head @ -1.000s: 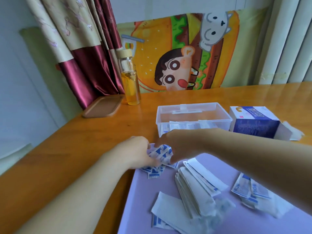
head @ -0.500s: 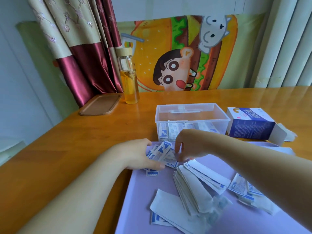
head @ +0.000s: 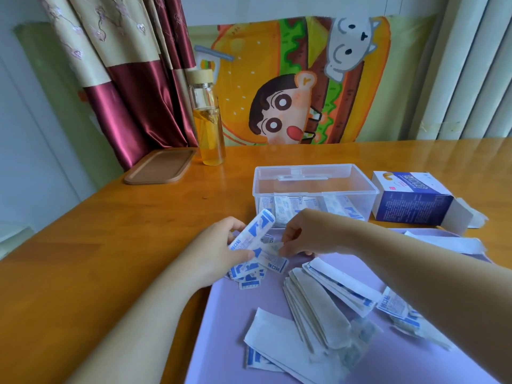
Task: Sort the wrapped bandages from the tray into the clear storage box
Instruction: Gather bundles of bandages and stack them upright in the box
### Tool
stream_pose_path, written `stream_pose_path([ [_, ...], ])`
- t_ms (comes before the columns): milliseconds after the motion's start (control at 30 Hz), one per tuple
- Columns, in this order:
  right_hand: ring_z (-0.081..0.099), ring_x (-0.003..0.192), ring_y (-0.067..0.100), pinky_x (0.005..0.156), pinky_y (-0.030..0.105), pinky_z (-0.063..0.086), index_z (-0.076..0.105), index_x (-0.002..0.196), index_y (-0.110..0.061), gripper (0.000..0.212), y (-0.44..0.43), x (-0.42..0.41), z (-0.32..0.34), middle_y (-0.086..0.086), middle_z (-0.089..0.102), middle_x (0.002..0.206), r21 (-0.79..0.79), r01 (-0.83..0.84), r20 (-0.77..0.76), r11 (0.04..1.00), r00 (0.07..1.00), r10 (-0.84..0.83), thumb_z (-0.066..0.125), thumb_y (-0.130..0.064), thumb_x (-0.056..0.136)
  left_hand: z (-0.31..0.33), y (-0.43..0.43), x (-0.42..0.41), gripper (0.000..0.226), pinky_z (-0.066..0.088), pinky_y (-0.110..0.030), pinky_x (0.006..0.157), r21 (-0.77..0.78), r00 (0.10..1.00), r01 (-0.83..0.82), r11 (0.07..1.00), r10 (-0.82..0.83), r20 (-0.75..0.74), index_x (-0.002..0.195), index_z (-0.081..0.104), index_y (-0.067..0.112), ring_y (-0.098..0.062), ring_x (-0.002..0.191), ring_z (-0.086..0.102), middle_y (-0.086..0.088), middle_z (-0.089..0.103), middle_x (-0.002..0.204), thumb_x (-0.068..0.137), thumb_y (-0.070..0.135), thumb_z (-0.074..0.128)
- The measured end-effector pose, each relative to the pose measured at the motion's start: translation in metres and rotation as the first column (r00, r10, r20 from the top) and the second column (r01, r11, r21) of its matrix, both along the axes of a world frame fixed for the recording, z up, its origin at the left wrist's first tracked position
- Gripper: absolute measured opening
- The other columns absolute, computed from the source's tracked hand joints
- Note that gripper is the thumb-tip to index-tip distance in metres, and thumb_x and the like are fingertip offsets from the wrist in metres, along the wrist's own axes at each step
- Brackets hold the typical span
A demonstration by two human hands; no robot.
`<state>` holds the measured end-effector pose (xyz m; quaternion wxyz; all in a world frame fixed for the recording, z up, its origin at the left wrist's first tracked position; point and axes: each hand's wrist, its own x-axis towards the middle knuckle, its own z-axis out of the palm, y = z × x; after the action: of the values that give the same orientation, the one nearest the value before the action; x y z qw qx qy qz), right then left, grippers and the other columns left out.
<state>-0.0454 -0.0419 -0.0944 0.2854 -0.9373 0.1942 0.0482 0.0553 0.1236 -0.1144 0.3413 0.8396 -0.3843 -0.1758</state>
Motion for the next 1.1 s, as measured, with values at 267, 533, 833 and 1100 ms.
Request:
stream_pose_path([
  [267, 0.061, 0.059, 0.015, 0.052, 0.020, 0.044, 0.062, 0.069, -0.017, 0.014, 0.000, -0.014, 0.011, 0.005, 0.071, 0.074, 0.023, 0.151, 0.349, 0.988, 0.925, -0.150, 0.066, -0.016, 0.083, -0.002, 0.001, 0.001, 0.017, 0.058, -0.024, 0.062, -0.124, 0.999, -0.029, 0.992, 0.025, -0.032, 0.094, 0.054, 0.026, -0.004, 0.084, 0.067, 0.009, 0.067, 0.102, 0.085, 0.024, 0.068],
  [533, 0.050, 0.051, 0.006, 0.045, 0.013, 0.036, 0.065, 0.080, -0.018, 0.006, 0.001, -0.018, 0.002, -0.006, 0.059, 0.062, 0.256, 0.187, 0.244, 0.949, 0.937, -0.250, 0.069, -0.021, 0.083, 0.002, 0.003, -0.003, 0.011, 0.059, -0.034, 0.074, -0.232, 0.989, -0.034, 0.972, 0.000, -0.145, 0.097, 0.062, 0.015, -0.007, 0.082, 0.070, 0.006, 0.072, 0.094, 0.087, 0.017, 0.065],
  [833, 0.049, 0.045, 0.004, 0.048, 0.017, 0.038, 0.060, 0.075, -0.019, 0.014, -0.012, -0.029, 0.063, -0.008, 0.058, 0.053, 0.298, 0.160, 0.673, 0.941, 0.663, -0.327, 0.063, -0.017, 0.088, 0.003, 0.002, -0.001, 0.008, 0.057, -0.031, 0.074, -0.271, 0.993, -0.083, 0.959, 0.056, -0.105, 0.090, 0.060, 0.024, -0.003, 0.083, 0.067, 0.006, 0.072, 0.087, 0.089, 0.017, 0.063],
  [1100, 0.060, 0.077, 0.025, 0.079, 0.037, 0.054, 0.065, 0.105, -0.012, 0.030, -0.086, 0.005, 0.083, 0.013, 0.064, 0.085, -0.010, 0.467, 0.451, 0.884, 0.791, -0.413, 0.042, 0.000, 0.091, -0.006, -0.005, -0.009, 0.037, 0.055, -0.030, 0.079, -0.098, 0.996, 0.064, 0.993, -0.058, 0.071, 0.123, 0.051, 0.034, -0.003, 0.095, 0.063, 0.016, 0.063, 0.110, 0.090, 0.017, 0.058],
])
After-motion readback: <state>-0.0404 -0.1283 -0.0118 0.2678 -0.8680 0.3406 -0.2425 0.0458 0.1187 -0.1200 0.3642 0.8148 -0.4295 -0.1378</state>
